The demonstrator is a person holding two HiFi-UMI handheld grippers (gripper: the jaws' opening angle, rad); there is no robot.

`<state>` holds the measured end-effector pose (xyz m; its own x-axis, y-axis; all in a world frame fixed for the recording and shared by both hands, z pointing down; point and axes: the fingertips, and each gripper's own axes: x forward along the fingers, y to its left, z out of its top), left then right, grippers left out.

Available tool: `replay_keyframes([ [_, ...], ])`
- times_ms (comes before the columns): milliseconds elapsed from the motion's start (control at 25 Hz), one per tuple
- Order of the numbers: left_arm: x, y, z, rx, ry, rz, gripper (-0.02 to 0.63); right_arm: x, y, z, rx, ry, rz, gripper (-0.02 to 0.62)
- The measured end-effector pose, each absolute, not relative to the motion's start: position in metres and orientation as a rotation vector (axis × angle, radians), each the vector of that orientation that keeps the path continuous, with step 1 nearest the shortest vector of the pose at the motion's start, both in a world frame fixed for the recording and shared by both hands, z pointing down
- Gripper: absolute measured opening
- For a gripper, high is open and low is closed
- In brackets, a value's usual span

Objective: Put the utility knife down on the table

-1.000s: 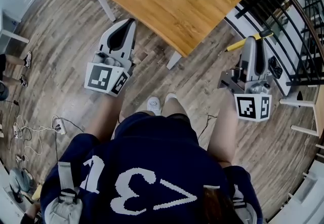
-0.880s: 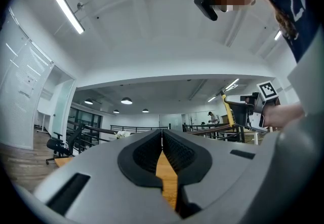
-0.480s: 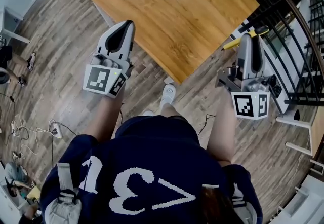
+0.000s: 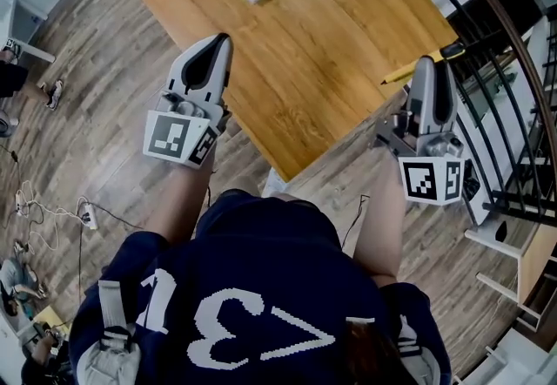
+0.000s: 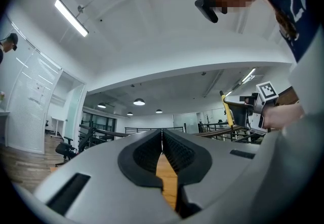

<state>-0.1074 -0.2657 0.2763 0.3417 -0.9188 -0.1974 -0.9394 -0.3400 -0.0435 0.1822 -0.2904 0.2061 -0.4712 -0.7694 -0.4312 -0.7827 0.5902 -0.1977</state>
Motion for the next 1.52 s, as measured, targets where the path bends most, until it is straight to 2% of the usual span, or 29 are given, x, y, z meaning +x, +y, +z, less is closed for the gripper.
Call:
replay_keyframes([
  [920, -0.099, -0.393, 0.311, -2.661, 1.567, 0.171, 0.017, 0.161, -0.383, 0.257, -1.449, 2.381, -0.080, 0.124],
  [1160, -0.099, -0.420, 0.349, -2.729, 1.563, 0.119, 0.018, 0.135, -0.424, 0.333, -1.532, 2.536, -0.242, 0.124],
  [1520, -0.114, -0.437, 0.432, -2.848, 1.667, -0.029, 0.018, 0.114, -0.451, 0.522, -1.770, 2.736, -0.731, 0.124],
])
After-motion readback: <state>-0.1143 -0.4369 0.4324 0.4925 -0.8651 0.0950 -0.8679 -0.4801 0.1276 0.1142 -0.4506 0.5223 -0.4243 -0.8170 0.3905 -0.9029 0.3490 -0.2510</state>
